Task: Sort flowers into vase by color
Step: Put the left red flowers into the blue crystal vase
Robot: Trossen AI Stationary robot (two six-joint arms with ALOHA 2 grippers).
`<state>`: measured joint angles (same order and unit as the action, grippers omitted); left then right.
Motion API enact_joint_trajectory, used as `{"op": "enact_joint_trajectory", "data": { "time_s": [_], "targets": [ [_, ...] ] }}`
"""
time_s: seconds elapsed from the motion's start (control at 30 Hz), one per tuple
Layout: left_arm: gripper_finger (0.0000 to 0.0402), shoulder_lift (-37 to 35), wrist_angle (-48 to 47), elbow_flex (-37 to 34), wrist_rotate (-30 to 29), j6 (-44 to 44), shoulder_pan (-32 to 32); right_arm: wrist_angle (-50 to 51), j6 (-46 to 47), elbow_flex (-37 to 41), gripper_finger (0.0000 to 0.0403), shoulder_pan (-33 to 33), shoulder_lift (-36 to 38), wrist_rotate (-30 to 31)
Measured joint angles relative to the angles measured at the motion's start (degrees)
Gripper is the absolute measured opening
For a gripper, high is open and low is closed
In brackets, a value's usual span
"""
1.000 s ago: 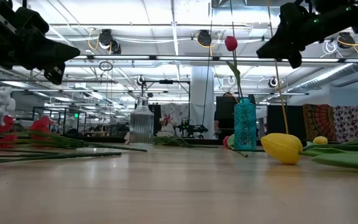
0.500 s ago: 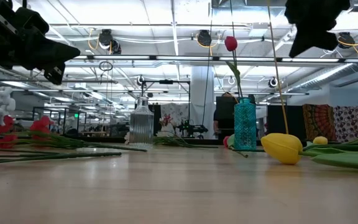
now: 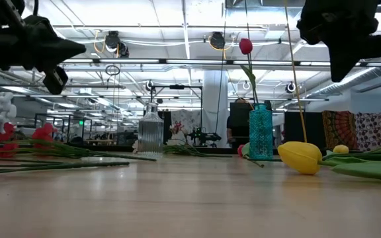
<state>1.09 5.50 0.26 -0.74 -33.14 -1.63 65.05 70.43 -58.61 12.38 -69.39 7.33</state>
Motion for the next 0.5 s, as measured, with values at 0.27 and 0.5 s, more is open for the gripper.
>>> {"op": "enact_joint_trajectory", "data": {
  "time_s": [0.27,0.5],
  "targets": [
    [0.0000,0.24,0.62,0.58,-5.51,-2.61,0.00,-2.32,6.94,0.00,0.0000,6.51,-3.64,1.51],
    [0.0000,8.52,-6.34,9.40,-7.51,-4.01,-0.03,-1.65,6.91,0.00,0.0000,8.08,-3.49,1.94]
  ]
}}
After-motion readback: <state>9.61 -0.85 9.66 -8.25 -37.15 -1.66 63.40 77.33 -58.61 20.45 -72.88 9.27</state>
